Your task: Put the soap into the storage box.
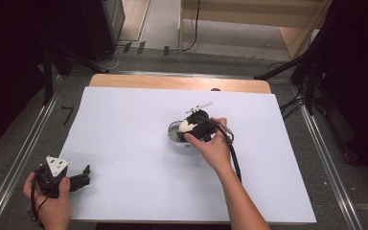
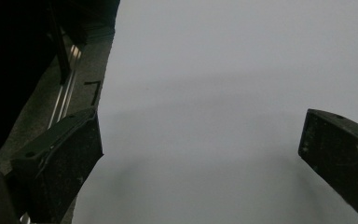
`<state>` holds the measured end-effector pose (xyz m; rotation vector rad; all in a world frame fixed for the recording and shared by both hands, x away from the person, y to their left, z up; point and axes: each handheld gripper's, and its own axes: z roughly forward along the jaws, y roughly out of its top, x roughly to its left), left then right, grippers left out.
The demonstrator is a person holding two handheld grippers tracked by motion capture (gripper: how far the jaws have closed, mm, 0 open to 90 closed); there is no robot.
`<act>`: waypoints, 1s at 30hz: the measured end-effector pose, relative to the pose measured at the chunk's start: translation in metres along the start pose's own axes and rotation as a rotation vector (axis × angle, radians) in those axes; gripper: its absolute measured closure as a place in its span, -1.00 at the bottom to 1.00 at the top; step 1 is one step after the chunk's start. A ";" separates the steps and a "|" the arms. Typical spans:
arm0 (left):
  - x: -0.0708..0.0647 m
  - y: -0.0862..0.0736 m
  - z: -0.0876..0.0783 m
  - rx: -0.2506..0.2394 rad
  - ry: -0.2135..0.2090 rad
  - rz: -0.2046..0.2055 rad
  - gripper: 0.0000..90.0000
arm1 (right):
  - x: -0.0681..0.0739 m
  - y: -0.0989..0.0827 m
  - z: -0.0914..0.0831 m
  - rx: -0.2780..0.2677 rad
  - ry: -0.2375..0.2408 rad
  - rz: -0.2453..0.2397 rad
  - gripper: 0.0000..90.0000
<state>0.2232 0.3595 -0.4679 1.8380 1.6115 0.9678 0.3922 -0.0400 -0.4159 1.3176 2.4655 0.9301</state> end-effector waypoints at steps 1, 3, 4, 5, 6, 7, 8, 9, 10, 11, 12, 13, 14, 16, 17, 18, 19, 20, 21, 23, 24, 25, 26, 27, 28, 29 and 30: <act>0.000 0.000 0.000 0.000 0.000 0.000 -1.00 | 0.000 0.000 0.000 0.002 0.000 0.003 -0.46; 0.000 0.000 0.000 0.000 0.000 0.000 -1.00 | 0.000 0.000 0.001 0.004 -0.005 0.002 -0.46; 0.000 0.000 0.000 0.000 0.000 0.000 -1.00 | -0.001 -0.001 0.001 0.004 -0.005 0.001 -0.46; 0.000 0.000 0.000 0.000 0.000 0.000 -1.00 | -0.001 -0.001 0.002 0.006 -0.006 0.003 -0.46; 0.000 0.000 0.000 0.000 0.000 0.000 -1.00 | -0.001 -0.001 0.002 0.011 -0.010 0.006 -0.46; 0.000 0.000 0.000 0.000 0.000 0.000 -1.00 | -0.001 -0.001 0.003 0.012 -0.008 0.007 -0.46; 0.000 0.000 0.000 -0.001 0.000 0.000 -1.00 | -0.001 -0.001 0.003 0.014 -0.011 0.006 -0.46; 0.000 0.000 0.000 -0.001 0.000 0.000 -1.00 | -0.001 -0.001 0.003 0.016 -0.009 0.007 -0.46; 0.000 0.000 0.000 0.000 0.000 0.000 -1.00 | -0.002 -0.001 0.004 0.019 -0.009 0.013 -0.46; 0.000 0.000 0.000 0.001 0.000 0.000 -1.00 | -0.002 -0.001 0.004 0.020 -0.008 0.017 -0.46; 0.000 0.000 0.000 0.001 0.000 0.000 -1.00 | -0.001 -0.002 0.005 0.023 -0.008 0.018 -0.46; 0.000 0.000 0.000 0.001 0.000 0.000 -1.00 | -0.001 -0.002 0.005 0.028 -0.008 0.017 -0.46; 0.000 0.000 0.000 0.000 0.001 -0.001 -1.00 | -0.002 -0.002 0.006 0.030 -0.009 0.012 -0.46; 0.000 0.000 0.000 -0.001 0.000 0.000 -1.00 | -0.002 -0.002 0.007 0.034 -0.011 0.014 -0.46; 0.000 0.000 0.000 -0.001 0.000 0.000 -1.00 | -0.002 -0.002 0.008 0.038 -0.015 0.015 -0.46; 0.000 0.000 0.000 -0.001 0.000 0.000 -1.00 | -0.003 -0.003 0.008 0.041 -0.019 0.013 -0.46; 0.000 0.000 0.000 -0.001 0.000 0.000 -1.00 | -0.003 -0.003 0.008 0.043 -0.017 0.015 -0.46; 0.000 0.000 0.000 -0.001 0.000 0.000 -1.00 | -0.003 -0.003 0.008 0.043 -0.015 0.023 -0.46; 0.000 0.000 0.000 0.000 0.001 -0.001 -1.00 | -0.004 -0.003 0.007 0.038 -0.015 0.024 -0.46; 0.000 0.000 0.000 0.000 0.001 0.000 -1.00 | -0.005 -0.003 0.006 0.034 -0.008 0.030 -0.46; 0.000 0.000 0.000 0.000 0.001 0.000 -1.00 | -0.005 -0.003 0.006 0.034 -0.006 0.028 -0.46; 0.000 0.000 0.000 0.000 0.001 0.000 -1.00 | -0.005 -0.003 0.005 0.033 -0.004 0.028 -0.46; 0.000 0.000 0.000 0.000 0.001 0.000 -1.00 | -0.005 -0.003 0.005 0.034 -0.005 0.030 -0.46; 0.000 0.000 0.000 0.001 0.002 0.000 -1.00 | -0.005 -0.003 0.005 0.034 -0.003 0.031 -0.46; 0.000 0.000 0.000 0.001 0.002 0.001 -1.00 | -0.005 -0.004 0.004 0.031 0.000 0.032 -0.46; 0.000 0.000 0.000 0.000 0.002 0.001 -1.00 | -0.006 -0.004 0.004 0.028 0.001 0.025 -0.46; 0.000 0.000 0.000 0.001 0.002 0.001 -1.00 | -0.005 -0.004 0.004 0.028 0.000 0.032 -0.46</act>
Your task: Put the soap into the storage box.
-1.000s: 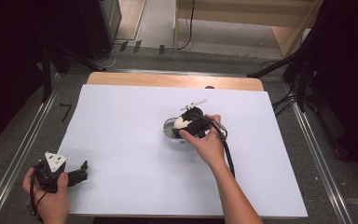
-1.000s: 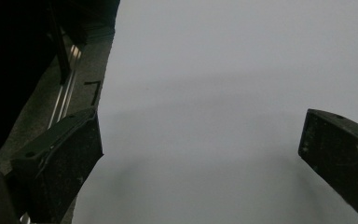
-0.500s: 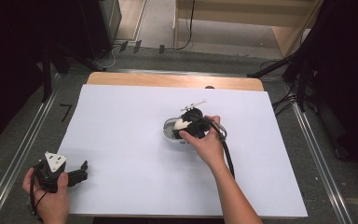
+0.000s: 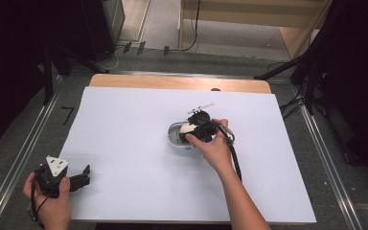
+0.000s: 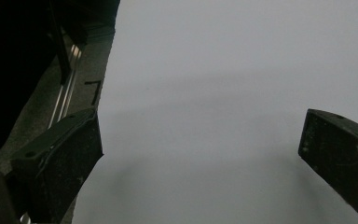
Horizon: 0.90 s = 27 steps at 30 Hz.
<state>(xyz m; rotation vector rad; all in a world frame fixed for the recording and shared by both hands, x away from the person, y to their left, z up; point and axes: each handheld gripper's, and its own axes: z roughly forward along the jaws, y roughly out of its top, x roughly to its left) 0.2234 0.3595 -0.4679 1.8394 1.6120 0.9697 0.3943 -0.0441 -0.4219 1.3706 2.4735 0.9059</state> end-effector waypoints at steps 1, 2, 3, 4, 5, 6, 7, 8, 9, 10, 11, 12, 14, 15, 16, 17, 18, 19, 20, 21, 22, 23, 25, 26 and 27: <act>0.000 0.000 0.000 0.000 0.000 0.000 -1.00 | 0.000 0.000 0.000 -0.004 0.000 -0.005 -0.46; 0.000 0.000 0.000 -0.001 -0.001 0.000 -1.00 | 0.000 0.000 -0.001 -0.006 -0.001 0.002 -0.46; 0.000 0.000 0.000 -0.001 -0.001 0.000 -1.00 | 0.000 0.000 -0.002 -0.011 0.002 0.003 -0.46; 0.000 0.000 0.000 -0.001 -0.001 0.000 -1.00 | -0.001 0.000 -0.003 -0.013 0.005 0.005 -0.46; 0.000 0.000 0.000 0.001 0.000 0.000 -1.00 | -0.001 0.000 -0.003 -0.013 0.005 0.005 -0.46; 0.000 0.000 0.000 0.001 0.000 0.000 -1.00 | -0.002 -0.001 -0.005 -0.018 0.011 0.008 -0.46; 0.000 0.000 0.000 0.001 0.000 0.000 -1.00 | -0.003 -0.001 -0.006 -0.022 0.011 0.008 -0.47; 0.000 0.000 0.000 0.000 0.000 0.000 -1.00 | -0.003 -0.001 -0.007 -0.025 0.009 0.010 -0.46; 0.000 0.000 0.000 0.001 0.000 0.000 -1.00 | -0.004 -0.002 -0.008 -0.028 0.008 0.010 -0.46; 0.000 0.000 0.000 0.001 0.000 0.000 -1.00 | -0.004 -0.002 -0.009 -0.030 0.007 0.017 -0.47; 0.000 0.000 0.000 0.001 0.000 0.001 -1.00 | -0.006 -0.002 -0.010 -0.034 0.008 0.012 -0.47; 0.000 0.000 0.000 0.002 0.001 0.002 -1.00 | -0.006 -0.003 -0.011 -0.036 0.006 0.017 -0.47; 0.000 0.000 0.000 0.001 0.002 0.002 -1.00 | -0.008 -0.004 -0.013 -0.045 0.005 0.020 -0.46; 0.000 0.000 0.000 0.000 0.003 0.002 -1.00 | -0.009 -0.004 -0.015 -0.051 0.006 0.022 -0.46; 0.000 0.000 0.000 0.000 0.002 0.002 -1.00 | -0.010 -0.004 -0.016 -0.053 0.004 0.031 -0.46; 0.000 0.000 0.000 0.000 0.003 0.002 -1.00 | -0.011 -0.005 -0.017 -0.056 0.001 0.027 -0.46; 0.000 0.000 0.000 0.000 0.003 0.002 -1.00 | -0.011 -0.005 -0.017 -0.056 0.001 0.027 -0.46; 0.000 0.000 0.000 0.000 0.003 0.002 -1.00 | -0.011 -0.005 -0.018 -0.057 0.002 0.031 -0.46; 0.000 0.000 0.000 -0.001 0.003 0.003 -1.00 | -0.012 -0.006 -0.019 -0.058 0.002 0.030 -0.47; -0.001 0.000 0.000 0.000 0.004 0.003 -1.00 | -0.013 -0.007 -0.021 -0.064 -0.001 0.028 -0.47; -0.001 0.000 0.000 0.000 0.005 0.004 -1.00 | -0.014 -0.008 -0.022 -0.065 0.000 0.036 -0.47; -0.001 0.000 0.000 0.000 0.005 0.004 -1.00 | -0.014 -0.008 -0.022 -0.065 0.000 0.036 -0.47; -0.001 0.000 0.000 0.000 0.005 0.004 -1.00 | -0.017 -0.010 -0.025 -0.072 -0.002 0.036 -0.47; -0.001 0.000 0.000 0.000 0.006 0.005 -1.00 | -0.018 -0.011 -0.026 -0.072 -0.006 0.039 -0.47; -0.001 0.000 0.000 0.000 0.005 0.005 -1.00 | -0.019 -0.012 -0.027 -0.074 -0.007 0.039 -0.47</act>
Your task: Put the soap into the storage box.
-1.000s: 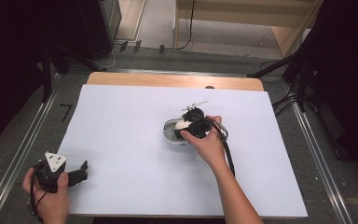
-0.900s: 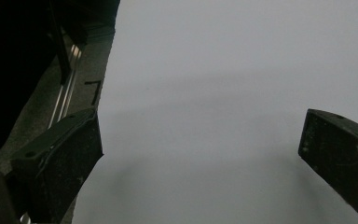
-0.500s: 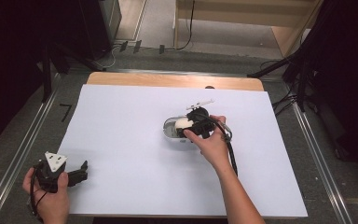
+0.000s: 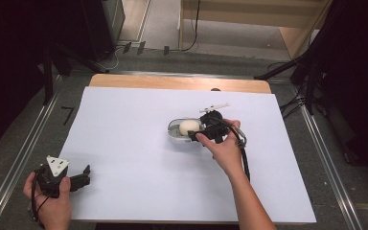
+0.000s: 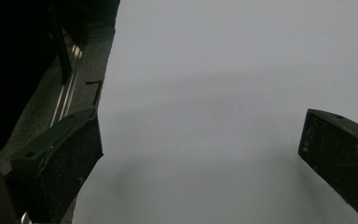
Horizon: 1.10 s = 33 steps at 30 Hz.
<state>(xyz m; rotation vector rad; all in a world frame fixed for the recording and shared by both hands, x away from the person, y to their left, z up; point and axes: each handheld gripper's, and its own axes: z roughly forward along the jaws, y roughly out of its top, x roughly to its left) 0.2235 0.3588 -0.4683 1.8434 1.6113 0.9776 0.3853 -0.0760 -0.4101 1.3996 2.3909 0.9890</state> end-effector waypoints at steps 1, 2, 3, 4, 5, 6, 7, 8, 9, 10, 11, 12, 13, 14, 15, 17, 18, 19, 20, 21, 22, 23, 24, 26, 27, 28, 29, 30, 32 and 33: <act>0.000 0.000 0.000 0.001 0.001 0.000 -1.00 | -0.001 -0.001 -0.001 -0.003 0.001 0.005 -0.47; 0.000 0.000 0.000 0.001 0.001 0.000 -1.00 | -0.002 -0.002 -0.002 -0.005 -0.001 0.007 -0.47; 0.000 0.000 0.000 0.001 0.000 0.000 -1.00 | -0.004 -0.003 -0.003 -0.004 -0.003 0.009 -0.47; 0.000 0.000 0.000 0.003 0.003 0.000 -1.00 | -0.005 -0.004 -0.004 -0.005 -0.005 0.008 -0.47; 0.000 0.000 0.000 0.002 0.003 0.000 -1.00 | -0.007 -0.005 -0.005 -0.008 -0.005 0.011 -0.47; 0.000 0.000 0.000 0.003 0.003 0.001 -1.00 | -0.008 -0.006 -0.006 -0.009 -0.004 0.015 -0.47; 0.000 0.000 0.000 0.003 0.003 0.001 -1.00 | -0.009 -0.007 -0.007 -0.010 -0.007 0.019 -0.46; 0.000 0.000 0.000 0.004 0.003 0.001 -1.00 | -0.011 -0.008 -0.008 -0.011 -0.008 0.021 -0.46; 0.000 0.000 0.000 0.003 0.003 0.001 -1.00 | -0.013 -0.009 -0.009 -0.012 -0.007 0.024 -0.46; -0.001 0.000 0.000 0.003 0.003 0.001 -1.00 | -0.014 -0.010 -0.010 -0.013 -0.009 0.026 -0.46; -0.001 0.000 0.000 0.003 0.003 0.001 -1.00 | -0.015 -0.012 -0.011 -0.015 -0.012 0.029 -0.46; -0.001 0.000 0.000 0.003 0.004 0.000 -1.00 | -0.015 -0.012 -0.011 -0.015 -0.012 0.029 -0.46; -0.001 0.000 0.000 0.003 0.004 0.001 -1.00 | -0.018 -0.014 -0.012 -0.013 -0.012 0.034 -0.46; -0.001 0.000 0.000 0.003 0.005 0.002 -1.00 | -0.018 -0.014 -0.012 -0.013 -0.012 0.034 -0.46; -0.001 0.000 0.000 0.004 0.005 0.002 -1.00 | -0.020 -0.016 -0.013 -0.012 -0.016 0.034 -0.46; -0.001 0.000 0.000 0.003 0.005 0.001 -1.00 | -0.024 -0.020 -0.015 -0.013 -0.020 0.045 -0.46; -0.001 0.000 0.000 0.003 0.005 0.002 -1.00 | -0.025 -0.022 -0.016 -0.012 -0.020 0.046 -0.46; -0.001 0.000 0.000 0.004 0.005 0.003 -1.00 | -0.027 -0.023 -0.016 -0.013 -0.022 0.046 -0.46; -0.001 0.000 0.000 0.003 0.004 0.003 -1.00 | -0.028 -0.025 -0.016 -0.014 -0.024 0.049 -0.46; -0.001 0.000 0.000 0.003 0.005 0.003 -1.00 | -0.030 -0.026 -0.017 -0.012 -0.025 0.053 -0.46; -0.001 0.000 0.000 0.002 0.005 0.003 -1.00 | -0.031 -0.028 -0.017 -0.012 -0.027 0.056 -0.46; -0.001 0.000 0.000 0.003 0.005 0.004 -1.00 | -0.032 -0.030 -0.018 -0.011 -0.028 0.058 -0.46; -0.001 0.000 0.000 0.003 0.005 0.004 -1.00 | -0.034 -0.032 -0.018 -0.011 -0.030 0.062 -0.46; -0.001 0.000 0.000 0.004 0.005 0.005 -1.00 | -0.037 -0.035 -0.020 -0.015 -0.032 0.065 -0.46; -0.001 0.000 0.000 0.004 0.005 0.005 -1.00 | -0.038 -0.037 -0.021 -0.016 -0.033 0.072 -0.46; -0.001 0.000 0.000 0.004 0.005 0.005 -1.00 | -0.040 -0.039 -0.021 -0.017 -0.035 0.070 -0.46; -0.001 0.000 0.000 0.004 0.005 0.005 -1.00 | -0.041 -0.041 -0.022 -0.018 -0.036 0.073 -0.46; -0.001 0.000 0.000 0.004 0.005 0.005 -1.00 | -0.043 -0.043 -0.023 -0.020 -0.036 0.075 -0.46; -0.001 0.000 0.000 0.004 0.004 0.005 -1.00 | -0.045 -0.048 -0.024 -0.020 -0.038 0.077 -0.46; -0.001 0.000 0.000 0.004 0.005 0.006 -1.00 | -0.047 -0.050 -0.025 -0.018 -0.040 0.080 -0.46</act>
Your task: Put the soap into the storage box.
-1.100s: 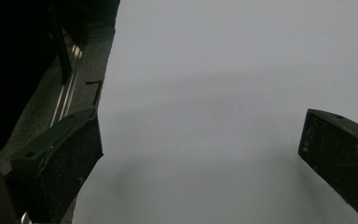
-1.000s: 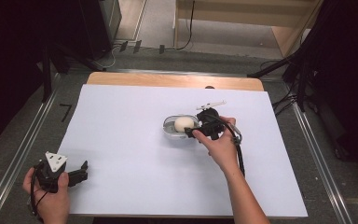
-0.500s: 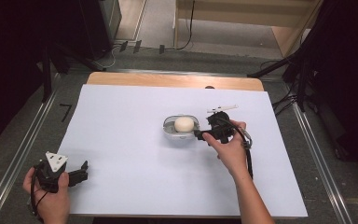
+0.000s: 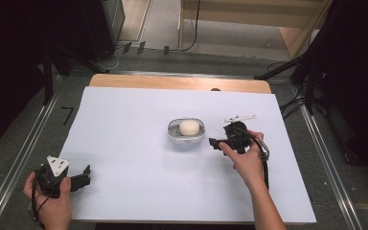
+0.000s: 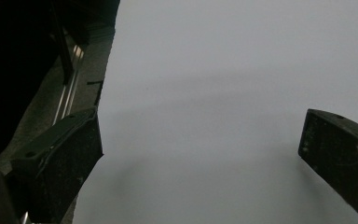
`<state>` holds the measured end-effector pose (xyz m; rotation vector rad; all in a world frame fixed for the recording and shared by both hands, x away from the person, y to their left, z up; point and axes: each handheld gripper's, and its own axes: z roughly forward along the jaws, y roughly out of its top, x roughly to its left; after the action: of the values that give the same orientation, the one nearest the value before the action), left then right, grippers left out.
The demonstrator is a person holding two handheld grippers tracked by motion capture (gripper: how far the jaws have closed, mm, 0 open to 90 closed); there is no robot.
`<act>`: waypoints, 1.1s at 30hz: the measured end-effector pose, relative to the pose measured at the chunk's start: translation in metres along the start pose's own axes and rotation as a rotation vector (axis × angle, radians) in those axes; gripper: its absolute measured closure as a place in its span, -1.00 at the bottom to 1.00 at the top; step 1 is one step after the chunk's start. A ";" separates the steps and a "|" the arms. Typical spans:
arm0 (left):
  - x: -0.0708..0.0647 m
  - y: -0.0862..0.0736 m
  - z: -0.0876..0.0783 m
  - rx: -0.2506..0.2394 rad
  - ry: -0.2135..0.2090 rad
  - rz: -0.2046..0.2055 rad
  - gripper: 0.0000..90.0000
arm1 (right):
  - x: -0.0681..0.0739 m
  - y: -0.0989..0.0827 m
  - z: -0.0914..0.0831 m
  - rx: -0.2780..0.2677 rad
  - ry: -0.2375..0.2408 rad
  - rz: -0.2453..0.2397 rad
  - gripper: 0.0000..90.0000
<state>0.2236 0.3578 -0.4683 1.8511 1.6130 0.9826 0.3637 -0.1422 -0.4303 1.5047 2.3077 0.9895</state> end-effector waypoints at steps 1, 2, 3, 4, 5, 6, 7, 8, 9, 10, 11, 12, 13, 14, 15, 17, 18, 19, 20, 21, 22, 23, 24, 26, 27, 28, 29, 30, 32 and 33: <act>0.000 0.000 0.000 0.000 0.000 0.001 -1.00 | -0.002 -0.002 -0.001 -0.001 -0.001 0.005 -0.46; 0.000 0.000 0.000 0.000 0.000 0.001 -1.00 | -0.003 -0.004 -0.001 -0.005 -0.001 0.004 -0.46; 0.000 0.000 0.000 -0.001 0.000 0.000 -1.00 | -0.005 -0.006 -0.002 -0.007 -0.005 0.007 -0.46; 0.000 0.000 0.000 0.001 0.001 0.001 -1.00 | -0.007 -0.008 -0.002 -0.007 -0.006 0.008 -0.46; 0.000 0.000 0.000 0.000 0.000 0.001 -1.00 | -0.008 -0.010 -0.003 -0.009 -0.007 0.010 -0.46; 0.000 0.000 0.000 0.000 0.000 0.001 -1.00 | -0.009 -0.012 -0.004 -0.008 -0.007 0.011 -0.46; 0.000 0.000 0.000 0.000 0.000 0.001 -1.00 | -0.009 -0.012 -0.004 -0.008 -0.007 0.011 -0.46; 0.000 0.000 0.000 -0.001 0.000 0.001 -1.00 | -0.012 -0.016 -0.005 -0.013 -0.010 0.018 -0.46; 0.000 0.000 0.000 0.000 0.000 0.001 -1.00 | -0.014 -0.017 -0.006 -0.017 -0.007 0.017 -0.46; 0.000 0.000 0.000 -0.001 0.000 0.001 -1.00 | -0.015 -0.019 -0.007 -0.016 -0.007 0.022 -0.46; 0.000 0.000 0.000 0.000 0.000 0.003 -1.00 | -0.016 -0.020 -0.007 -0.021 -0.010 0.018 -0.46; 0.000 0.000 0.000 0.001 -0.002 0.003 -1.00 | -0.018 -0.022 -0.008 -0.027 -0.008 0.021 -0.46; 0.000 0.000 0.000 0.000 -0.001 0.003 -1.00 | -0.019 -0.024 -0.009 -0.028 -0.007 0.026 -0.46; 0.000 0.000 0.000 0.001 0.000 0.003 -1.00 | -0.020 -0.025 -0.010 -0.030 -0.010 0.028 -0.46; 0.000 0.000 0.000 -0.001 0.000 0.003 -1.00 | -0.021 -0.027 -0.010 -0.032 -0.009 0.028 -0.47; 0.000 0.000 0.000 -0.001 -0.001 0.003 -1.00 | -0.024 -0.031 -0.012 -0.036 -0.004 0.029 -0.49; 0.000 0.000 0.000 0.000 0.000 0.003 -1.00 | -0.024 -0.033 -0.012 -0.037 -0.006 0.032 -0.52; 0.000 0.000 0.000 0.000 0.000 0.003 -1.00 | -0.024 -0.033 -0.012 -0.037 -0.006 0.032 -0.52; 0.000 0.000 0.000 0.000 0.001 0.003 -1.00 | -0.027 -0.037 -0.014 -0.044 0.006 0.031 -0.55; 0.000 0.000 0.000 0.000 0.001 0.004 -1.00 | -0.027 -0.037 -0.014 -0.044 0.006 0.031 -0.55; 0.000 0.000 0.000 0.000 0.001 0.004 -1.00 | -0.028 -0.040 -0.016 -0.049 0.008 0.021 -0.62; 0.000 0.000 0.000 0.000 0.001 0.004 -1.00 | -0.028 -0.040 -0.016 -0.049 0.008 0.021 -0.62; 0.000 0.000 0.000 -0.001 0.001 0.004 -1.00 | -0.029 -0.042 -0.016 -0.048 0.005 0.020 -0.65; -0.001 0.000 0.000 -0.005 0.001 0.000 -1.00 | -0.032 -0.048 -0.019 -0.057 0.007 0.023 -0.71; -0.001 0.000 0.000 -0.005 0.001 0.000 -1.00 | -0.034 -0.050 -0.020 -0.066 0.007 0.025 -0.71; 0.000 0.000 0.000 -0.004 0.002 0.002 -1.00 | -0.035 -0.052 -0.022 -0.069 0.012 0.026 -0.71; 0.000 0.000 0.000 -0.003 0.000 0.003 -1.00 | -0.037 -0.053 -0.023 -0.072 0.011 0.025 -0.71; 0.000 0.000 0.000 -0.004 0.001 0.003 -1.00 | -0.038 -0.055 -0.024 -0.076 0.009 0.026 -0.71; 0.000 0.000 0.000 -0.004 0.001 0.003 -1.00 | -0.039 -0.056 -0.026 -0.079 0.009 0.028 -0.71; 0.000 0.000 0.000 -0.004 0.002 0.003 -1.00 | -0.041 -0.060 -0.028 -0.081 0.009 0.024 -0.71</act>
<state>0.2233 0.3574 -0.4684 1.8511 1.6092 0.9883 0.3244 -0.2049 -0.4549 1.5027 2.2324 1.0848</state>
